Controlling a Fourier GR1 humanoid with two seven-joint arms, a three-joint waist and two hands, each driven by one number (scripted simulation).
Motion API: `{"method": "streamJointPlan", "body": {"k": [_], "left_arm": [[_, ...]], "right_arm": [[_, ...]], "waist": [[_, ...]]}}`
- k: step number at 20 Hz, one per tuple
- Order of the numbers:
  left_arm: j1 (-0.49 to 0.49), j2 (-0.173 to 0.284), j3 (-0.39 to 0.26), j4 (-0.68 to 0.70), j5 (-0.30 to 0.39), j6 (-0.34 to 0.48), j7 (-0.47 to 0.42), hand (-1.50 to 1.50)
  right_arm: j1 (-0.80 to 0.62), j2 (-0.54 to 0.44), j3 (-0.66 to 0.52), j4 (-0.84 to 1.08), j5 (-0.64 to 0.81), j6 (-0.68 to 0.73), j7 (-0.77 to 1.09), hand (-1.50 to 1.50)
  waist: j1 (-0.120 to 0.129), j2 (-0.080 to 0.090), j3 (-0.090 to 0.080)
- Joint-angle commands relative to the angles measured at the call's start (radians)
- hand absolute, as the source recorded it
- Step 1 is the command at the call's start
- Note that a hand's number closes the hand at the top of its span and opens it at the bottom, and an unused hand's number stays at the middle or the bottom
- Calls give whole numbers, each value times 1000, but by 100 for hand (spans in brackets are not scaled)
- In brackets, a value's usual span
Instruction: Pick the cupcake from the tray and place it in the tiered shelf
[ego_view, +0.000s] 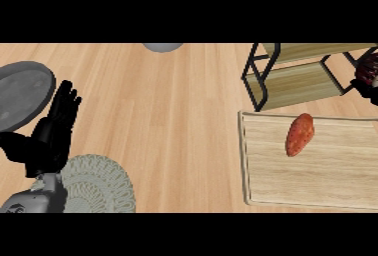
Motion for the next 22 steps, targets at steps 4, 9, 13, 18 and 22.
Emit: {"method": "streamJointPlan", "body": {"k": [4,9,13,18,22], "left_arm": [[24,-19,-7,-24,-9,-5,-14,0],[-18,-5,8,36,-3,-31,-20,0],[38,-17,17,18,2,-35,-42,0],[19,-15,25,0,8,-39,-35,0],[-40,30,76,24,38,-64,18,0]], "right_arm": [[-109,-23,46,335,85,-234,-174,150],[-174,-61,17,569,62,-330,-325,150],[-232,-37,75,665,92,-410,-345,150],[-245,-1,8,747,43,-502,-337,150],[-303,-55,2,947,13,-464,-430,-150]], "waist": [[8,2,0],[8,5,0],[7,2,0],[6,1,0],[10,5,0]]}}
